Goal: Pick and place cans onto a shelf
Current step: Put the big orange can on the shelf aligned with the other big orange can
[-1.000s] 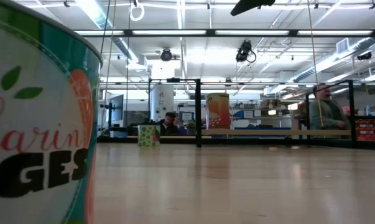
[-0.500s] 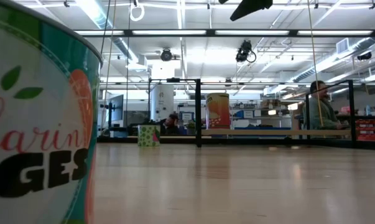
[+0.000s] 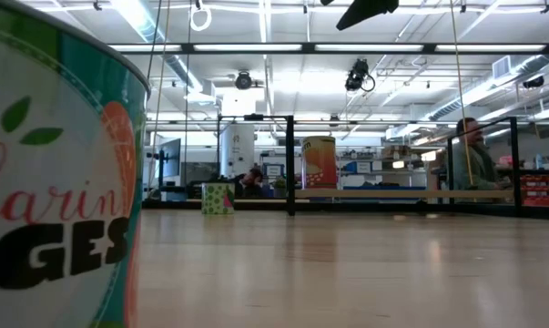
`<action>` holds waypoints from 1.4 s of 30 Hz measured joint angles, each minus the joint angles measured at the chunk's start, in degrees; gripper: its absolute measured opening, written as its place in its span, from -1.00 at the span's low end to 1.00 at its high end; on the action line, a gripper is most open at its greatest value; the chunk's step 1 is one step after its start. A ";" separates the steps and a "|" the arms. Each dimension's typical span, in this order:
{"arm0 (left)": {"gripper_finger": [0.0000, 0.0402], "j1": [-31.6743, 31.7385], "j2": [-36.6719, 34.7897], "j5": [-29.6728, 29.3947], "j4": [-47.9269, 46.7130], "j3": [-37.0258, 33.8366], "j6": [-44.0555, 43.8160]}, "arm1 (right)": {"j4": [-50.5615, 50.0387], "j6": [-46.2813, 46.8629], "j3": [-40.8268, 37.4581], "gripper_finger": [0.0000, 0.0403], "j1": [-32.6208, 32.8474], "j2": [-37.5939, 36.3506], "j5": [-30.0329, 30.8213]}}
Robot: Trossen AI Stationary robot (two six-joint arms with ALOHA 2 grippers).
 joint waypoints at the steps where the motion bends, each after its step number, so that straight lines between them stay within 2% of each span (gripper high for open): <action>1: 0.78 0.04 0.02 1.50 0.55 -1.09 0.05 | -0.01 0.32 0.00 0.86 0.00 0.00 -0.86; 7: 0.78 -0.11 -0.27 5.68 6.65 -6.52 -2.35 | 0.00 1.85 0.00 0.86 -0.04 0.00 -2.62; 13: 0.78 -0.26 -0.33 4.48 7.17 -8.22 -1.41 | 0.00 1.94 0.00 0.86 -0.80 0.00 -2.66; 30: 0.78 -0.35 0.00 4.20 7.25 -2.19 4.23 | -0.03 1.74 0.00 0.86 -3.17 0.00 -2.71; 34: 0.78 -0.33 0.02 2.45 10.13 -4.18 3.98 | -0.04 1.44 0.00 0.86 -3.30 0.00 -2.85; 42: 0.78 -0.33 0.02 3.85 14.24 -9.60 3.33 | -0.22 0.87 0.00 0.86 -3.30 0.00 -3.23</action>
